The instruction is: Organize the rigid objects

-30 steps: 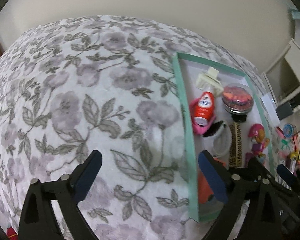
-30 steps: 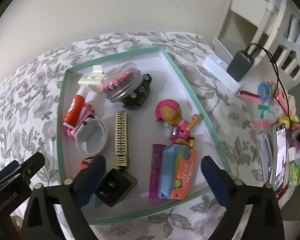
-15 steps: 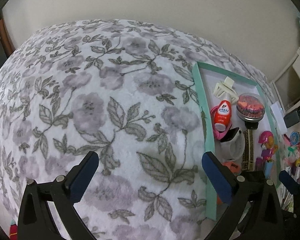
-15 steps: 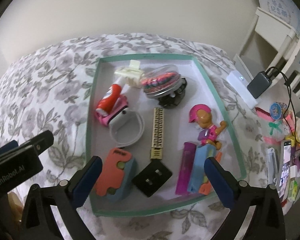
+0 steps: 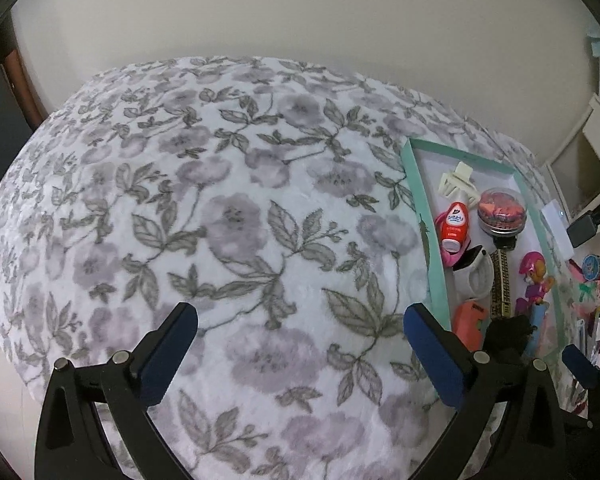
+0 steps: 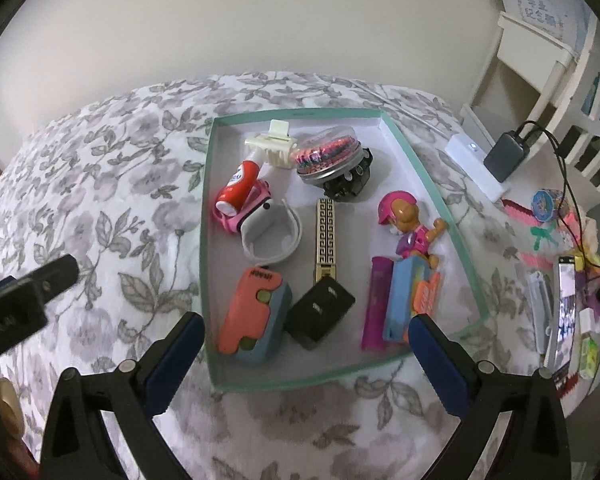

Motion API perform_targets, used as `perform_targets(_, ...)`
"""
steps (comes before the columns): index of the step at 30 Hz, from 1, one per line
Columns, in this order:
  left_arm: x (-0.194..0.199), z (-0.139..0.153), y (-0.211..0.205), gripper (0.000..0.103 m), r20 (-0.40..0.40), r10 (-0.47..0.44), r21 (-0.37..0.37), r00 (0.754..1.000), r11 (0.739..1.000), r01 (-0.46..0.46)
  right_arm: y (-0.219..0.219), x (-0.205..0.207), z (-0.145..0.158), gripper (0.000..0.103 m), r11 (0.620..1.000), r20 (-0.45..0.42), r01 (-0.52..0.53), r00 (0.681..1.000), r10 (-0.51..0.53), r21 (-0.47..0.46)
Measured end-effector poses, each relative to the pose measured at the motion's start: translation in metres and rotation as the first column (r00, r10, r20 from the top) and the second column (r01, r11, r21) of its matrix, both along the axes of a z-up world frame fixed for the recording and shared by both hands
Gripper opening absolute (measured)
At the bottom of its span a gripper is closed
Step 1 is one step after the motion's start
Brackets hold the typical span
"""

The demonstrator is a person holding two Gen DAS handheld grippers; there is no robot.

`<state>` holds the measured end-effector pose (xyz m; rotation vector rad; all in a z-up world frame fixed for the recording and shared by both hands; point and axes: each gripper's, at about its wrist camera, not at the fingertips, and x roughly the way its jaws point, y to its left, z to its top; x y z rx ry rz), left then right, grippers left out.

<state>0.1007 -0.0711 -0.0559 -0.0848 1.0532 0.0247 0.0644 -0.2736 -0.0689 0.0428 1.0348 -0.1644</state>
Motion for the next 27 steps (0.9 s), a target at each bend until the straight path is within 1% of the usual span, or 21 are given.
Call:
perform_targets(5, -0.017, 0.016, 0.008, 0.103, 0.036, -0.010, 0.017, 0.999, 1.000, 0.009, 0.001, -0.017, 0.007, 0.103, 1.000, 0.012, 0.011, 1.000, -0.011, 0.002)
perform_targets(10, -0.036, 0.025, 0.013, 0.103, 0.065, -0.008, 0.063, 0.998, 0.998, 0.004, 0.001, -0.031, 0.015, 0.103, 1.000, 0.037, 0.019, 0.999, -0.019, -0.001)
perform_targets(13, -0.046, 0.028, 0.014, 0.103, 0.071, -0.023, 0.078, 0.997, 0.997, 0.017, 0.002, -0.041, 0.020, 0.103, 1.000, 0.054, 0.021, 0.998, -0.022, 0.005)
perform_targets(18, -0.060, 0.030, 0.012, 0.103, 0.075, -0.058, 0.069, 0.996, 0.996, 0.053, 0.005, -0.054, 0.025, 0.103, 1.000, 0.071, 0.015, 0.997, -0.015, 0.000)
perform_targets(22, -0.069, 0.031, 0.010, 0.103, 0.082, -0.076, 0.099, 0.994, 0.993, 0.068, 0.005, -0.062, 0.029, 0.103, 1.000, 0.087, 0.017, 0.996, -0.017, -0.001)
perform_targets(27, -0.076, 0.033, 0.007, 0.103, 0.089, -0.090, 0.111, 0.992, 0.991, 0.080, 0.002, -0.068, 0.033, 0.103, 0.999, 0.103, 0.030, 0.994, -0.031, 0.012)
